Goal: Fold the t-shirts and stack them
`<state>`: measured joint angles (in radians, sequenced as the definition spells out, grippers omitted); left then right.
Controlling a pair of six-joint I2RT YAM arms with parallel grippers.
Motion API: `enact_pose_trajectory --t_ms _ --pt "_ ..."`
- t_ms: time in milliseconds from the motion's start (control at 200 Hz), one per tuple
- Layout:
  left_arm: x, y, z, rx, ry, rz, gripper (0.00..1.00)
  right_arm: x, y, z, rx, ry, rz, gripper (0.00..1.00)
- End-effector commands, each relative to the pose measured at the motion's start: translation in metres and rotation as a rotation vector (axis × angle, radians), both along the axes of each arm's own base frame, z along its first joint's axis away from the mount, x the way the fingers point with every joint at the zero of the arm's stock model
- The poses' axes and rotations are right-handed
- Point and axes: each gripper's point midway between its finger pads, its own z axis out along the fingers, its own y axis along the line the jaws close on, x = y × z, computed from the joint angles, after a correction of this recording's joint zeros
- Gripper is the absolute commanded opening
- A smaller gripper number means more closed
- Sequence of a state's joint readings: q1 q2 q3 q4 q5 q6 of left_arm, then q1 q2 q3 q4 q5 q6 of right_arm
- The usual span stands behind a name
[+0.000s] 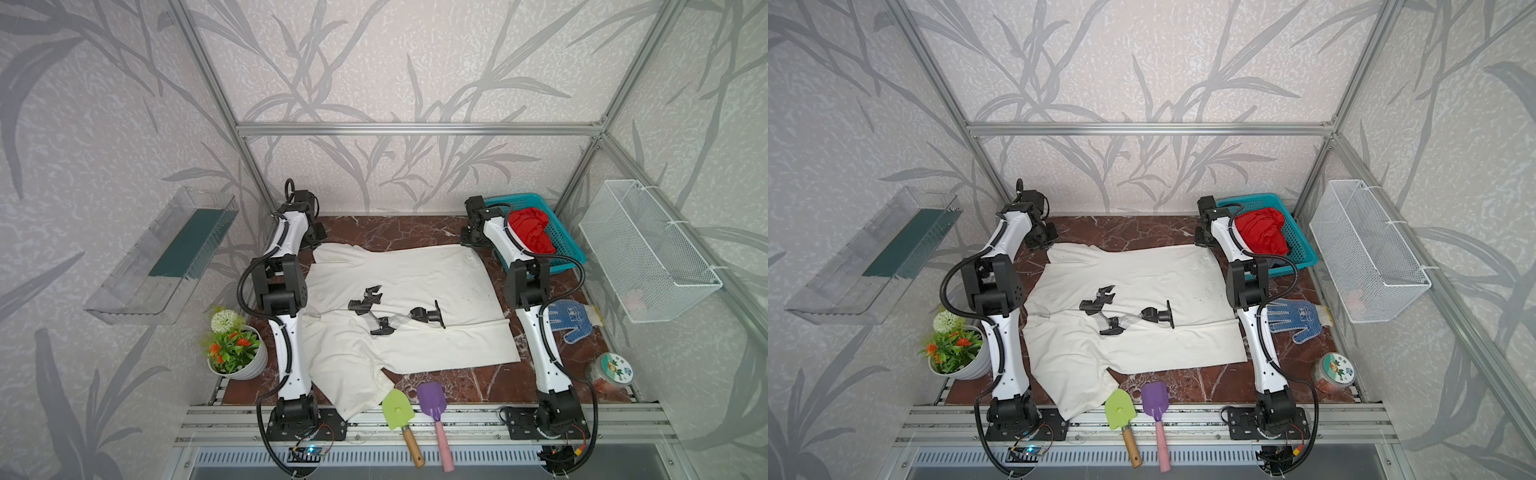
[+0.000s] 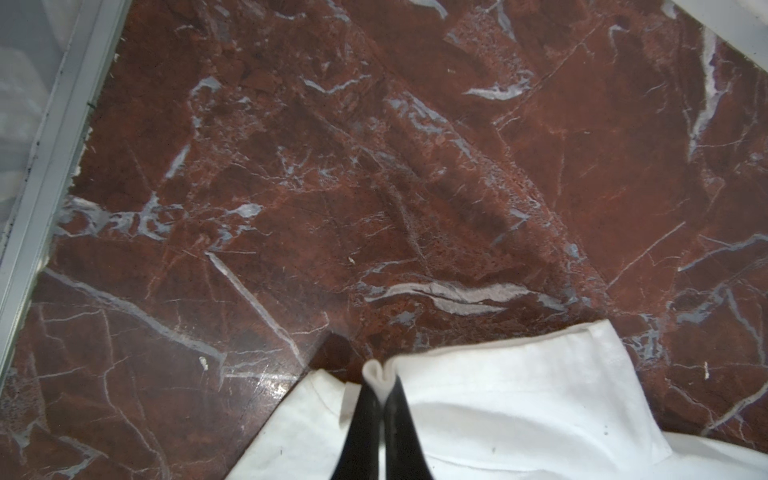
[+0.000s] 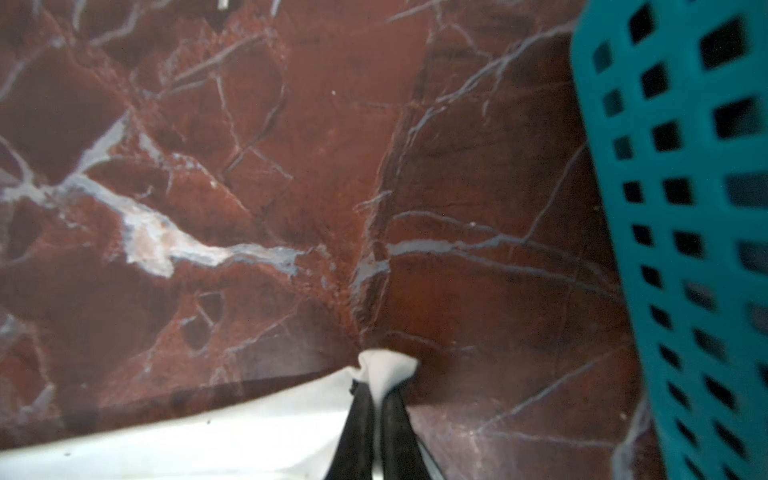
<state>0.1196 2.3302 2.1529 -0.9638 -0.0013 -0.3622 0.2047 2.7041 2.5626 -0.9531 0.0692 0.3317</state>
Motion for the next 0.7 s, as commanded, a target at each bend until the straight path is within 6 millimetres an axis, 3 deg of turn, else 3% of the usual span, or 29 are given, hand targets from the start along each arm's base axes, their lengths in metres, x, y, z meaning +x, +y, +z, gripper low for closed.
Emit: enact_pose_trajectory --t_ms 0,165,445,695 --pt "-0.008 0.009 0.029 0.025 -0.034 -0.007 0.00 -0.007 0.004 -0.015 0.027 0.045 0.019 0.00" --pt "-0.005 0.013 0.043 -0.019 -0.084 -0.004 0.00 0.002 0.014 0.025 0.065 -0.037 0.054 0.00" --pt "0.018 0.017 0.090 -0.059 -0.189 -0.029 0.00 0.011 0.018 0.100 0.097 -0.186 0.071 0.00" --pt "0.034 0.009 0.123 -0.098 -0.272 -0.073 0.00 0.010 0.014 0.126 0.107 -0.241 0.073 0.00"
